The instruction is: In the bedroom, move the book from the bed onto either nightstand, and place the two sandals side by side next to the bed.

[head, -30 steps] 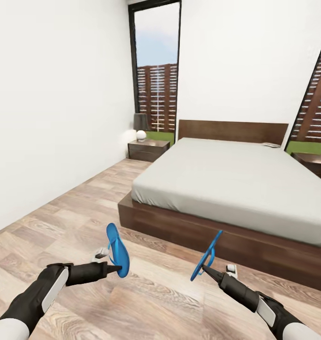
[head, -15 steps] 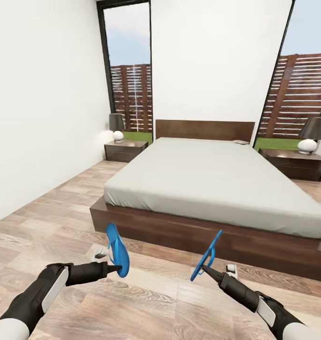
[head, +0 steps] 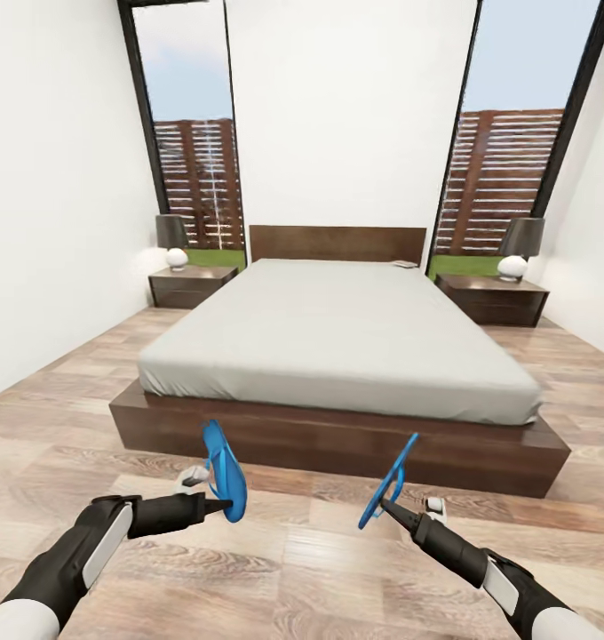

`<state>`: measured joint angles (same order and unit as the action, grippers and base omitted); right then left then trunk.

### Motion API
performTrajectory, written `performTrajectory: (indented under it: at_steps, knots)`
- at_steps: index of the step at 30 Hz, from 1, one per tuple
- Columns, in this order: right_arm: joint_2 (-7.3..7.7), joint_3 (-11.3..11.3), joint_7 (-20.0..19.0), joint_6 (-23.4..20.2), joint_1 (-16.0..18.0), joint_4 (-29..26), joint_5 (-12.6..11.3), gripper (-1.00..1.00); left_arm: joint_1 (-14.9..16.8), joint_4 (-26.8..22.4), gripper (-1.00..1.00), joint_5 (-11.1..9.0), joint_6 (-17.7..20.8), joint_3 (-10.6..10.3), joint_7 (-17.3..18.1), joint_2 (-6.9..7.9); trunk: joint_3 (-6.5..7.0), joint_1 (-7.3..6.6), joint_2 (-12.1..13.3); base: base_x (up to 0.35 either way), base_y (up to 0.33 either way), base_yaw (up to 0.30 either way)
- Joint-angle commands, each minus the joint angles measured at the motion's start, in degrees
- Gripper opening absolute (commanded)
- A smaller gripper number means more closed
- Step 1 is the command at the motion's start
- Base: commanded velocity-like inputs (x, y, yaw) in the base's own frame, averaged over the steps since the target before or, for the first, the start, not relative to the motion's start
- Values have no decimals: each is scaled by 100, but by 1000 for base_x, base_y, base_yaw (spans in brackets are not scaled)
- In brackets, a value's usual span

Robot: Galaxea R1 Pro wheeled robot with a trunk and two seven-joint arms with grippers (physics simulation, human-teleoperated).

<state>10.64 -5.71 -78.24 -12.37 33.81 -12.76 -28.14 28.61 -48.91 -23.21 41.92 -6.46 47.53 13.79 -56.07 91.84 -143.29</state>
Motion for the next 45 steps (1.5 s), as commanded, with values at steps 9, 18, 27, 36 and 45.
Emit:
performTrajectory:
  at_steps: [9,18,27,36,45]
  knots:
    - [-1,-11,-34,-81,3,1,-16,-100,3,-4,-100,-44,36,-13,-7,0,-6,-1,-3,0,-242,-228]
    - [-1,-15,-34,-74,3,1,-16,-100,4,-4,-100,-50,35,-13,-7,-8,-6,-1,-3,0,-267,-139]
    - [-1,-18,-34,-92,3,1,-16,-100,1,-4,-100,-51,35,-13,-7,-8,-6,-1,-3,0,-299,-11]
    - [-1,-30,-26,-106,3,1,-16,-100,4,-4,-100,-51,35,-13,-7,-8,-6,-1,-3,0,-310,0]
    - [7,-25,-25,-104,3,1,-15,-100,4,-4,-100,-52,35,-13,-7,-8,-6,-1,-3,77,-310,0]
